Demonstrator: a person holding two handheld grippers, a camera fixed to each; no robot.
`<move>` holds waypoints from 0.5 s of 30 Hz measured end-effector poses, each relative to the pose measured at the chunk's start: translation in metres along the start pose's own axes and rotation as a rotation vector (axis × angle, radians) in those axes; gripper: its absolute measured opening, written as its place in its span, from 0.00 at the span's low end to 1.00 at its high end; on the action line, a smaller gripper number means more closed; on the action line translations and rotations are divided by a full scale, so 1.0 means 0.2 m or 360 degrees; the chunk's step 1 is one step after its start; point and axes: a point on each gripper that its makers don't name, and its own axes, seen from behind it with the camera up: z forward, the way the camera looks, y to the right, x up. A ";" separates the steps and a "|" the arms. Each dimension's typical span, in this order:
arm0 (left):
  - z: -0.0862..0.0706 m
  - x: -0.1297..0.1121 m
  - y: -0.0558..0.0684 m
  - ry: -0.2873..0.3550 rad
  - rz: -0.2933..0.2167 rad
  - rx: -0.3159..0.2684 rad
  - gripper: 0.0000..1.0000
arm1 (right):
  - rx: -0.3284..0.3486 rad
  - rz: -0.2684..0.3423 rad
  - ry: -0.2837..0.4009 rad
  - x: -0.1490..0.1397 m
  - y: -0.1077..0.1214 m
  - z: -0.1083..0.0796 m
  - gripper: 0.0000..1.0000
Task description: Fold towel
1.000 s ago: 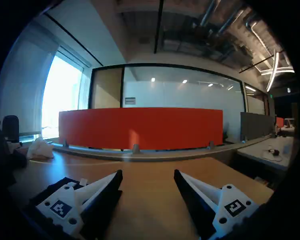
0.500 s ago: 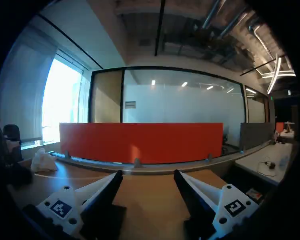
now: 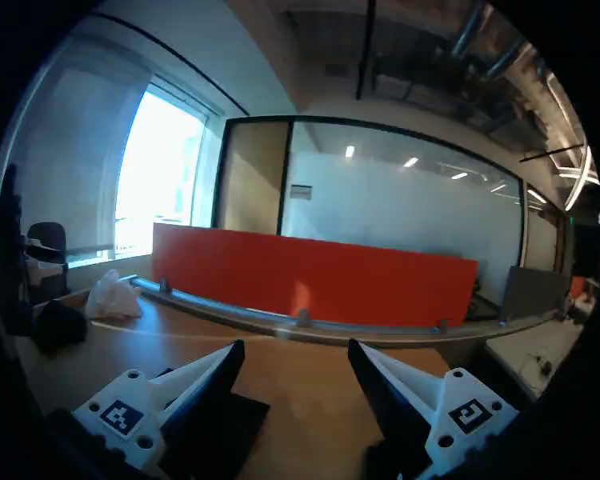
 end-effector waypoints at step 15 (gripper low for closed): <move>0.05 -0.21 0.27 -0.0220 0.0112 -0.0353 0.99 | 0.0314 -0.0138 -0.0277 -0.19 -0.19 -0.02 1.00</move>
